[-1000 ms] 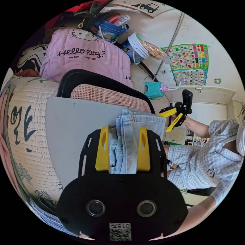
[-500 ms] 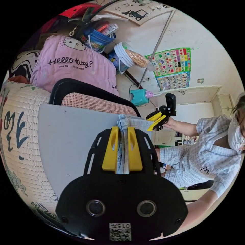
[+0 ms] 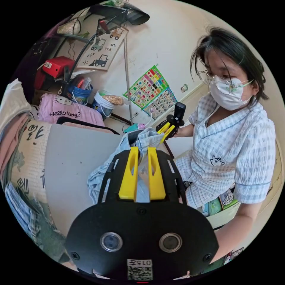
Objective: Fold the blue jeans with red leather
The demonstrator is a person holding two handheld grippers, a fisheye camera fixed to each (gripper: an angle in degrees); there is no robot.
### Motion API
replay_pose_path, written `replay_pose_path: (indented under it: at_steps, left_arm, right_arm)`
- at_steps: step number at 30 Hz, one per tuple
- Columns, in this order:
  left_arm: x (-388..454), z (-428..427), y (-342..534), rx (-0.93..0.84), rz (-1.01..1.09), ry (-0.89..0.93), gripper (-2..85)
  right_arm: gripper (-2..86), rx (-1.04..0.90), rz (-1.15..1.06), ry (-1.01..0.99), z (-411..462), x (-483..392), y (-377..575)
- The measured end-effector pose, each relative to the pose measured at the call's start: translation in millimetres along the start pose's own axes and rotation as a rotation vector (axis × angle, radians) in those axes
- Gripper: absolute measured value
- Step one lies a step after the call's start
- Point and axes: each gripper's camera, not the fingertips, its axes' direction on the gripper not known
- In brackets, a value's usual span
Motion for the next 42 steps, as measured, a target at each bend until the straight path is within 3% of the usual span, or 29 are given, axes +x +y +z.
replay_pose_path:
  at_steps: [7, 11, 14, 16, 18, 22, 24, 28, 30, 32, 35, 42]
  left_arm:
    - [-27.1, -10.9, 156.3, 0.035, -0.178, -0.009, 6.0]
    - [-62.8, 5.0, 260.6, 0.014, -0.447, -0.062, 7.7]
    - [-68.0, 7.5, 327.8, 0.177, -0.608, -0.086, 8.4]
    - [-64.3, 6.3, 362.1, 0.320, -0.722, -0.107, 8.6]
    - [-55.2, 17.1, 390.8, 0.430, -0.843, -0.125, 9.8]
    - [-47.5, 52.4, 401.5, 0.422, -0.969, -0.207, 13.2]
    - [-46.1, 71.8, 414.9, 0.454, -1.073, -0.357, 13.9]
    - [-63.9, 103.8, 436.9, 0.534, -1.194, -0.347, 14.8]
    - [-79.3, 124.2, 434.1, 0.504, -1.190, -0.320, 14.0]
    - [-84.1, 130.2, 427.9, 0.442, -1.190, -0.411, 12.0]
    - [-89.0, 131.3, 414.4, 0.330, -1.154, -0.480, 8.4]
    - [-86.3, 134.6, 378.4, 0.202, -1.036, -0.630, 6.2]
  right_arm:
    - [5.2, -0.144, -0.129, -0.071, 143.5, -47.5, -27.8]
    - [5.8, -0.308, -0.233, -0.045, 237.8, -54.2, -37.9]
    - [6.9, -0.496, -0.246, -0.165, 286.1, -45.2, -46.5]
    - [7.2, -0.474, -0.182, -0.262, 291.0, -34.8, -54.9]
    - [8.3, -0.434, -0.147, -0.233, 290.1, -25.3, -65.0]
    - [11.7, -0.389, -0.136, -0.043, 311.3, -4.3, -90.2]
    - [13.7, -0.443, -0.130, -0.039, 338.0, 1.5, -100.9]
    - [16.5, -0.516, -0.183, 0.075, 398.7, -0.9, -119.4]
    - [16.3, -0.546, -0.163, 0.113, 418.6, 3.1, -124.7]
    - [12.0, -0.542, -0.157, 0.125, 428.7, 10.6, -134.2]
    - [3.9, -0.528, -0.137, 0.060, 428.1, 27.0, -147.4]
    - [1.6, -0.369, -0.109, -0.140, 399.3, 51.3, -172.9]
